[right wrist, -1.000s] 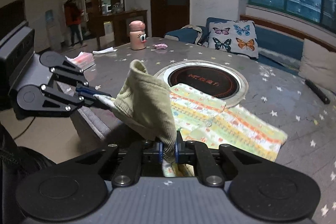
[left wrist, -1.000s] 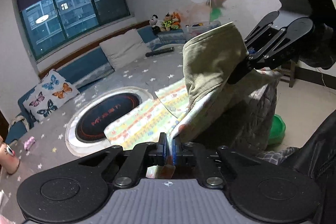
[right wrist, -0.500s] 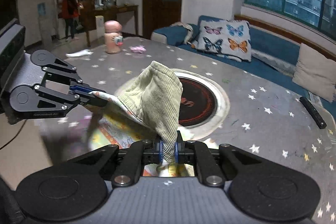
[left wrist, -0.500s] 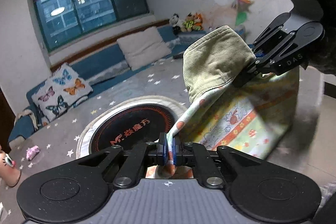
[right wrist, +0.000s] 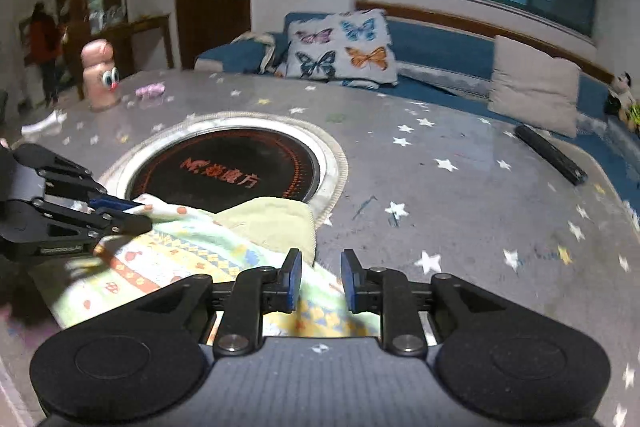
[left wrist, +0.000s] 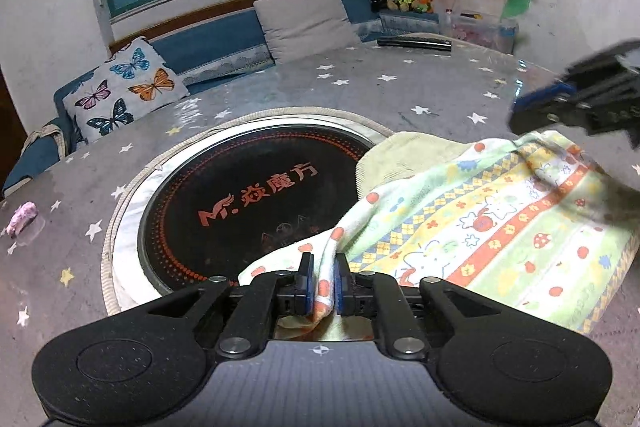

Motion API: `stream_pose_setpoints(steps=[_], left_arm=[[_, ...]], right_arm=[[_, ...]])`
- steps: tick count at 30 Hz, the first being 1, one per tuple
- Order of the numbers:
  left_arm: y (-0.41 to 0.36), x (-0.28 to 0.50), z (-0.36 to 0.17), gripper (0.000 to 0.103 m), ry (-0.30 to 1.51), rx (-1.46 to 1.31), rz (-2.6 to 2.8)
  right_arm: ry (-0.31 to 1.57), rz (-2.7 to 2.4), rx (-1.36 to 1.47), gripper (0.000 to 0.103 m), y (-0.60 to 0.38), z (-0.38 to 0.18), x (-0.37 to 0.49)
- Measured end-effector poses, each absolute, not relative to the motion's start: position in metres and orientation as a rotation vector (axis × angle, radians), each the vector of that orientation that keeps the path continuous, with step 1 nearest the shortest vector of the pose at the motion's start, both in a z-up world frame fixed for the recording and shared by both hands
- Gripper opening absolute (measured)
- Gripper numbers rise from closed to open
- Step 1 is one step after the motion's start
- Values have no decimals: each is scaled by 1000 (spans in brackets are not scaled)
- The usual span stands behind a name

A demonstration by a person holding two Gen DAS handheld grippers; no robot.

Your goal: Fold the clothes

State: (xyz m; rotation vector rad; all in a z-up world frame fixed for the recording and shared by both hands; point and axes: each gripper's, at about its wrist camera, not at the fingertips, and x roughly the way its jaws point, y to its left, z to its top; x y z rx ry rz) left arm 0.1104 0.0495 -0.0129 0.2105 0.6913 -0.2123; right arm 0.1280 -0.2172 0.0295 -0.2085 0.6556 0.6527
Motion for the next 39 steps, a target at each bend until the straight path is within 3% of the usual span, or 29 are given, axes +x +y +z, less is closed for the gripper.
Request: stream_pose_setpoints(steps=[14,39], left_arm=[[56,103,-24,49,659,118,-70],[74,106,-29,63,652,-14,-18]], right_arm=[[699,556,-117,21,-239,-11,117],[667,480,-88,22,-245,-15,125]])
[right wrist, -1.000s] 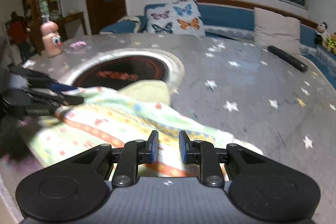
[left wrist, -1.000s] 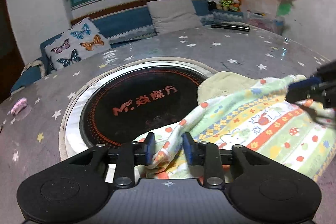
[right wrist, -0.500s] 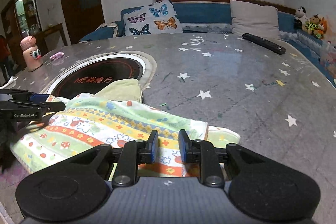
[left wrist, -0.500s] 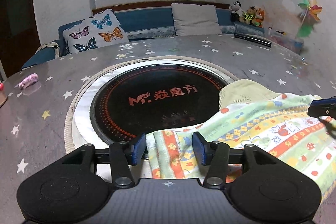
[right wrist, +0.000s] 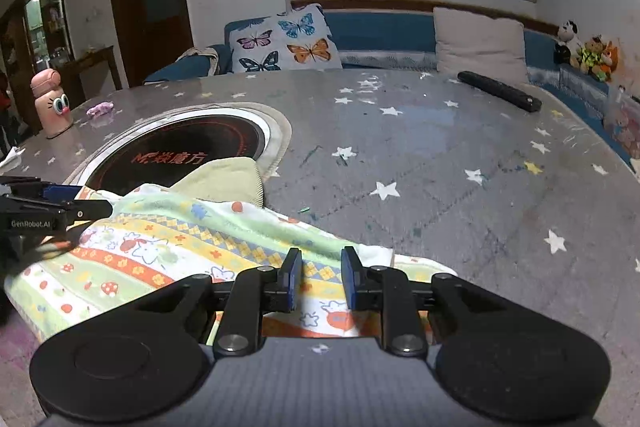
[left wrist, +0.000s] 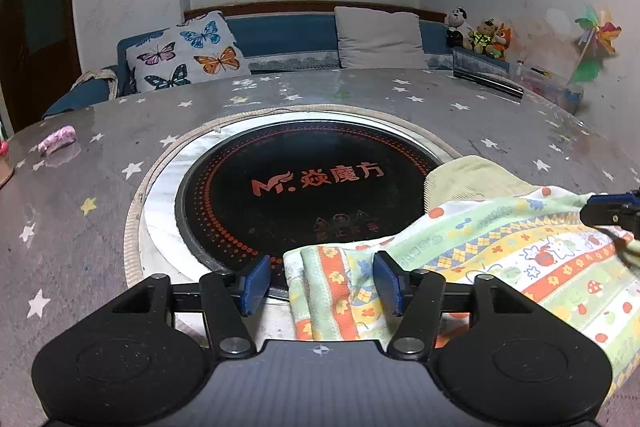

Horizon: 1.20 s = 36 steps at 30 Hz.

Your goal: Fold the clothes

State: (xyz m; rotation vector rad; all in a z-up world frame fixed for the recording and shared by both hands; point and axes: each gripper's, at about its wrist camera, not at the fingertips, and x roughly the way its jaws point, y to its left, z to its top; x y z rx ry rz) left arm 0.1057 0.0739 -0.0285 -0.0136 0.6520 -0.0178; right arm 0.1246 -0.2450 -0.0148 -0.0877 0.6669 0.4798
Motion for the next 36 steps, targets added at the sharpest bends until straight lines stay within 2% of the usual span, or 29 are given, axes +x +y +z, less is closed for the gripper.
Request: stream_pose_setpoints(steps=[4,9,18,36], left_arm=[[74,105,-29,64,652,-14,-14],[74,106,-29,65,652,-17,-11],[75,106,-29,68,653,-21,-1],[75,106,-29,70,654,-21,5]], right_arm=[[646,488,-92,25,-245,-17,122],[624,504,-98,33,-244,-19,119],[619,521,-103,40,-242,-20,117],[617,521,-116,41,-241,-20,116]])
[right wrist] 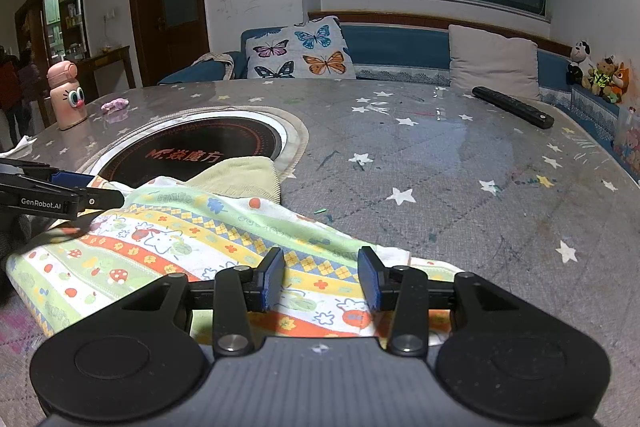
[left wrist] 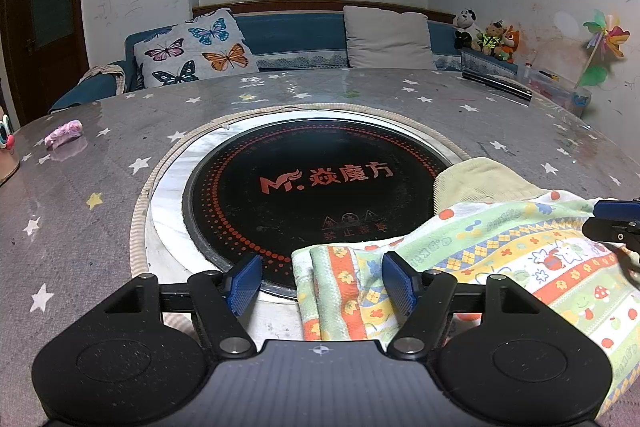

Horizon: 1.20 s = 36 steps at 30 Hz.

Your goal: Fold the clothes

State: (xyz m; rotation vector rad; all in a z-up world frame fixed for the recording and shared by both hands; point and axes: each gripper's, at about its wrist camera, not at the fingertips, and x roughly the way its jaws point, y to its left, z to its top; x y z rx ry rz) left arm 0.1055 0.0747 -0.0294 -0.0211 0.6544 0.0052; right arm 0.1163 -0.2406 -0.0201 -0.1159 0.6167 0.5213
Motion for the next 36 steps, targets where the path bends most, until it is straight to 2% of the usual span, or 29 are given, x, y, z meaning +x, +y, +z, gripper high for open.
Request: stream_pose_setpoints(steps=[36], left_arm=[[76,106,-30,72,656,-23,13]], right_arm=[[613,515,-130,42,-239,-21,116]])
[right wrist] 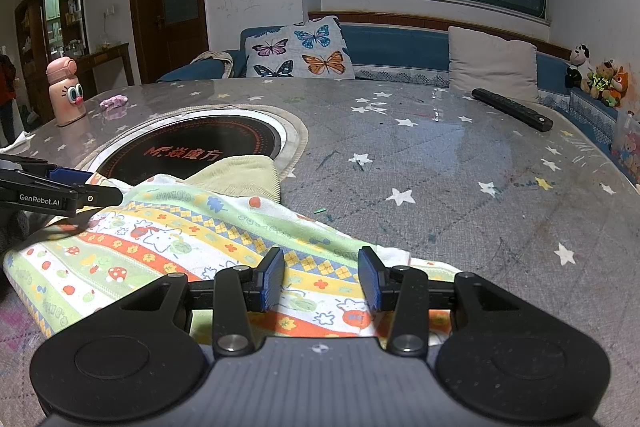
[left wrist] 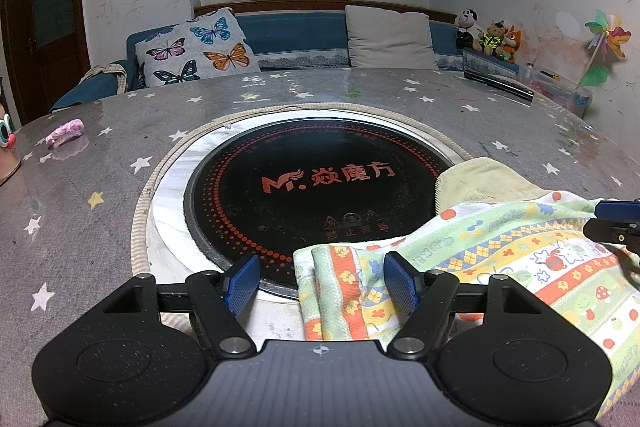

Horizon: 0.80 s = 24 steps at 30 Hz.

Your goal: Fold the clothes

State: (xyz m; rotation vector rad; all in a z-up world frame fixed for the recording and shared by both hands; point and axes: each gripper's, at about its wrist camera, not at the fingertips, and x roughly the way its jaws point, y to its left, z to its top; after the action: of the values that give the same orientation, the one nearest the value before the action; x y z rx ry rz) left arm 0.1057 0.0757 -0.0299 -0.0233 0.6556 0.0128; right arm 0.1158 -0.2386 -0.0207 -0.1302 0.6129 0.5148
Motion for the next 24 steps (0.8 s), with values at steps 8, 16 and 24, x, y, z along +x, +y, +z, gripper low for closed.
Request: stream_pose_setpoints(steps=[8,16,24], left_arm=[[76,106,-30,74,657,-25,18],[74,105,-27,75,660,-15,23],[69,91,-8,75,624,27,26]], right_arm=[[612,514,-132,42,-238,-21,115],[616,507,-126,46,-238,-19,114],[647,496,-84,47,-239,-7,116]])
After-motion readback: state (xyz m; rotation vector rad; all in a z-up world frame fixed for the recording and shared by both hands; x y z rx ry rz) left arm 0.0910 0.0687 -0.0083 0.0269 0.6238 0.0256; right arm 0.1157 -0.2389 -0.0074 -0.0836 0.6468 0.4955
